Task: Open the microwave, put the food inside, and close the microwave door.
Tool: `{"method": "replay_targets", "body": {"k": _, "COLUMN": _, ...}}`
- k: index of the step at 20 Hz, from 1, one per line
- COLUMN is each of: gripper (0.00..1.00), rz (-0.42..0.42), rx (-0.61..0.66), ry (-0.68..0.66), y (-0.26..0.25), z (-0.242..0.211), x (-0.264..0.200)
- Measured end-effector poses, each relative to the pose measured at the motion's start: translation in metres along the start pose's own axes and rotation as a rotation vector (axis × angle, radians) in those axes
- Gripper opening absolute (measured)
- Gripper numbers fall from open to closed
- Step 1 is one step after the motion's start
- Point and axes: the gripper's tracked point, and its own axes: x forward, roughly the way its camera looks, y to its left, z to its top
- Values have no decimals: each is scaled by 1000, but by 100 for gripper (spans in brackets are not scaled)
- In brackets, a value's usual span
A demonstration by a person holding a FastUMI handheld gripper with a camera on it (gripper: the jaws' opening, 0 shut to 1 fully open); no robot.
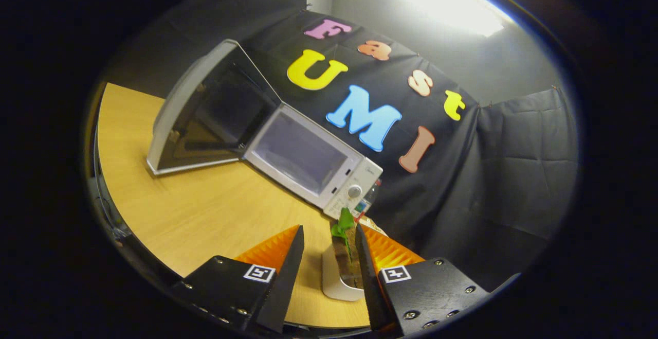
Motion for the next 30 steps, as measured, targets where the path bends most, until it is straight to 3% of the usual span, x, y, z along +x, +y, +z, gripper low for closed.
{"method": "replay_targets", "body": {"k": 4, "gripper": 60, "rz": -36, "rx": -49, "ry": 15, "y": -21, "z": -15, "x": 11}}
{"method": "replay_targets", "body": {"k": 7, "gripper": 60, "rz": 44, "rx": -35, "ry": 49, "y": -3, "z": -25, "x": 28}}
{"method": "replay_targets", "body": {"k": 11, "gripper": 60, "rz": 16, "rx": -48, "ry": 51, "y": -14, "z": -25, "x": 34}}
{"method": "replay_targets", "body": {"k": 14, "gripper": 60, "rz": 53, "rx": -35, "ry": 86, "y": -5, "z": -38, "x": 47}}
{"method": "replay_targets", "body": {"k": 15, "gripper": 58, "rz": 25, "rx": -47, "ry": 86, "y": -12, "z": -39, "x": 47}}
{"method": "replay_targets", "body": {"k": 16, "gripper": 39, "rz": 23, "rx": -34, "ry": 83, "y": -13, "z": -38, "x": 48}}
{"method": "replay_targets", "body": {"k": 20, "gripper": 26, "rz": 43, "rx": 63, "ry": 82, "y": -16, "z": -35, "x": 52}}
{"method": "replay_targets", "body": {"k": 26, "gripper": 26, "rz": 41, "rx": 175, "ry": 24, "y": -33, "z": -5, "x": 42}}
{"method": "replay_targets", "body": {"k": 30, "gripper": 26, "rz": 116, "rx": 295, "ry": -28, "y": -22, "z": 32, "x": 41}}
